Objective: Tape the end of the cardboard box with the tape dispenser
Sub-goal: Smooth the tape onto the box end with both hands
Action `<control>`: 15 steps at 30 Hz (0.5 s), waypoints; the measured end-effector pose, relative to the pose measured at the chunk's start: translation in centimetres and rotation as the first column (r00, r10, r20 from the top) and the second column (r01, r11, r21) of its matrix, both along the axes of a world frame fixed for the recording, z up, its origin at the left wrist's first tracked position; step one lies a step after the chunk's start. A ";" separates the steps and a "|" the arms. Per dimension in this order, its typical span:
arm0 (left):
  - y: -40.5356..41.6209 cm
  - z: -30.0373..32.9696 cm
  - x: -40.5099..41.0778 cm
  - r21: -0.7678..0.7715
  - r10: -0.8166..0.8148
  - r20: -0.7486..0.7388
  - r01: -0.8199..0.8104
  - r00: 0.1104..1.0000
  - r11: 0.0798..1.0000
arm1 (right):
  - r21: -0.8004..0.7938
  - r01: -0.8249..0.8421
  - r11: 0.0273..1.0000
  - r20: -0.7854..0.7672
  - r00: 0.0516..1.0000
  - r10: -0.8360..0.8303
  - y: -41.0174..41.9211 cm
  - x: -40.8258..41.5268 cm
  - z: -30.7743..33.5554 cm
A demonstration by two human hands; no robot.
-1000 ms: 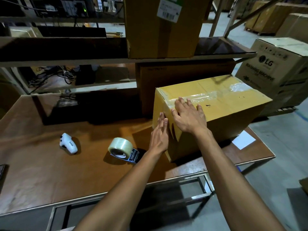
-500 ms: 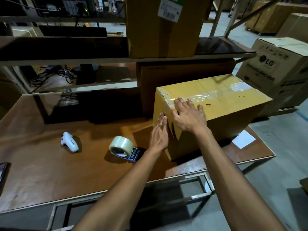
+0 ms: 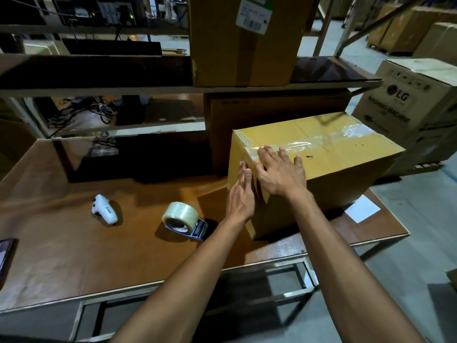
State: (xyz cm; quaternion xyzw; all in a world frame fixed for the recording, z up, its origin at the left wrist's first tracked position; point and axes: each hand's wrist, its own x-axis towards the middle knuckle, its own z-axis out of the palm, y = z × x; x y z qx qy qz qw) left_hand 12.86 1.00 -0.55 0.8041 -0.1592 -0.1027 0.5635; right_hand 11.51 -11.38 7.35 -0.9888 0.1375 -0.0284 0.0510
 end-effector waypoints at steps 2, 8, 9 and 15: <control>0.0 0.4 0.3 -0.020 0.014 0.071 -0.013 0.997 1.000 | 0.001 -0.013 1.000 0.010 1.000 0.013 0.0 0.0 0.0; 0.0 0.8 0.5 -0.030 -0.026 0.036 0.027 0.999 0.999 | -0.021 -0.026 0.999 -0.015 1.000 0.025 -0.1 0.1 -0.1; 0.3 0.2 0.6 -0.001 -0.022 -0.006 0.022 1.000 1.000 | -0.021 -0.023 0.999 -0.015 1.000 0.023 -0.1 0.1 -0.1; 2.0 -1.7 0.0 0.055 -0.038 0.048 0.035 0.998 0.998 | -0.027 -0.016 1.000 0.080 0.997 0.018 0.0 -0.7 -0.3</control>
